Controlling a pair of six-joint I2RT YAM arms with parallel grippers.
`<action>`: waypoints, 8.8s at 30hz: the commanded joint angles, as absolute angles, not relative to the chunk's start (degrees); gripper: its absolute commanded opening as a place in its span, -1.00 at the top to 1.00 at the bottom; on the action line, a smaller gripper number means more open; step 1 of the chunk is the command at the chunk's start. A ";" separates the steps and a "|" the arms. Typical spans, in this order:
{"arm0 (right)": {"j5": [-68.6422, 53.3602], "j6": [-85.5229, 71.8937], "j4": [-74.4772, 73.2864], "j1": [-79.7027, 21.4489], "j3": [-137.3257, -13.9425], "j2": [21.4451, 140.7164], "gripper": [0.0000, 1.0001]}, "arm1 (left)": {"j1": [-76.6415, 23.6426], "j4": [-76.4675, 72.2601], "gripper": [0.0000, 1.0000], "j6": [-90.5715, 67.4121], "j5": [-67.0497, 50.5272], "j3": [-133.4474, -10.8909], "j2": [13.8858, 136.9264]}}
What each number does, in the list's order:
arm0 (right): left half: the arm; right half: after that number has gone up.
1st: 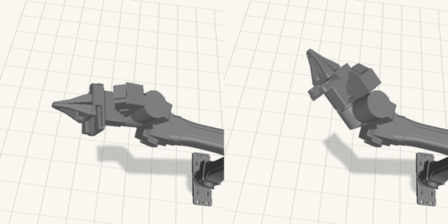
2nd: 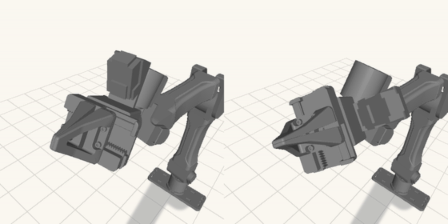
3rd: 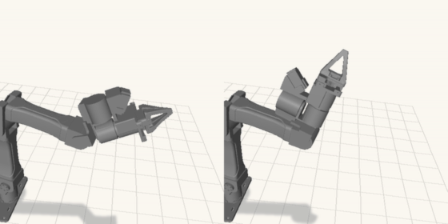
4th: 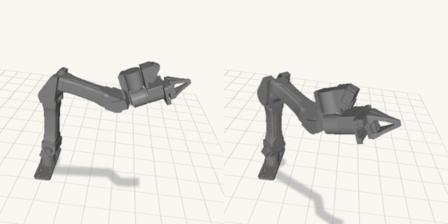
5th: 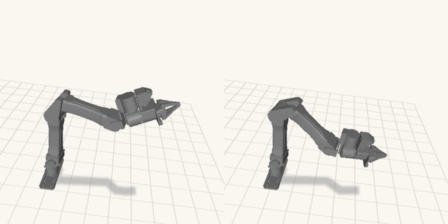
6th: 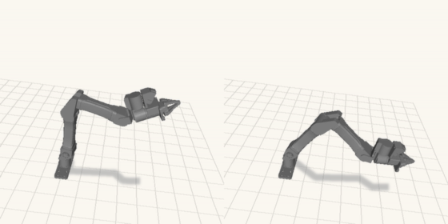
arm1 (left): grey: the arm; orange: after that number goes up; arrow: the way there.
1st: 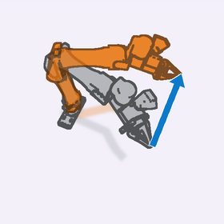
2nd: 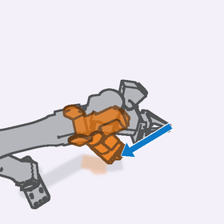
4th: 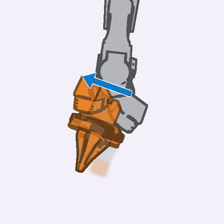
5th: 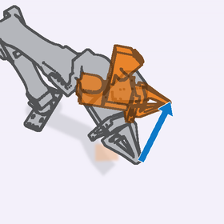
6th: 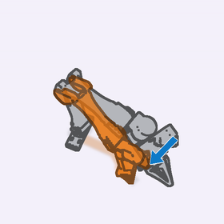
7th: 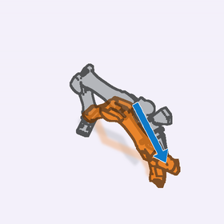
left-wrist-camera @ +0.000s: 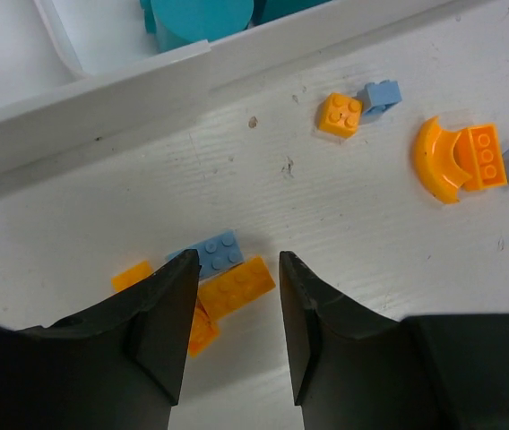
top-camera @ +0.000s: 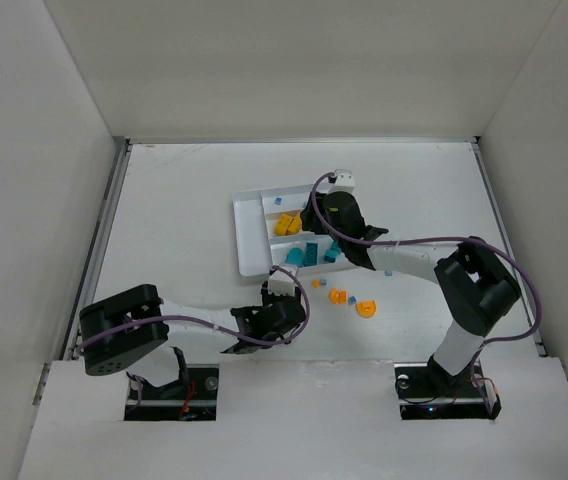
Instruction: Sort the legos into containers by color
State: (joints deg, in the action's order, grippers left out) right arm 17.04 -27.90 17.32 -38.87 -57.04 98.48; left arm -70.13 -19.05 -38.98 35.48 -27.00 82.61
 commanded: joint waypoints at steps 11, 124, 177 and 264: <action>17.58 -29.97 21.97 -39.15 -54.23 97.29 -0.11 | -77.47 -13.80 0.22 -42.27 42.19 -24.35 77.00; 15.91 -30.76 23.99 -41.26 -53.17 96.86 0.11 | -57.53 -18.81 0.80 -37.53 28.47 -18.19 68.72; 16.26 -31.38 24.87 -41.53 -50.01 92.99 0.11 | -63.94 -16.25 0.14 -37.97 27.86 -25.93 74.44; 32.61 -43.68 11.95 -54.01 -33.22 86.66 0.38 | -66.49 -17.67 0.34 -33.31 27.24 -30.32 86.83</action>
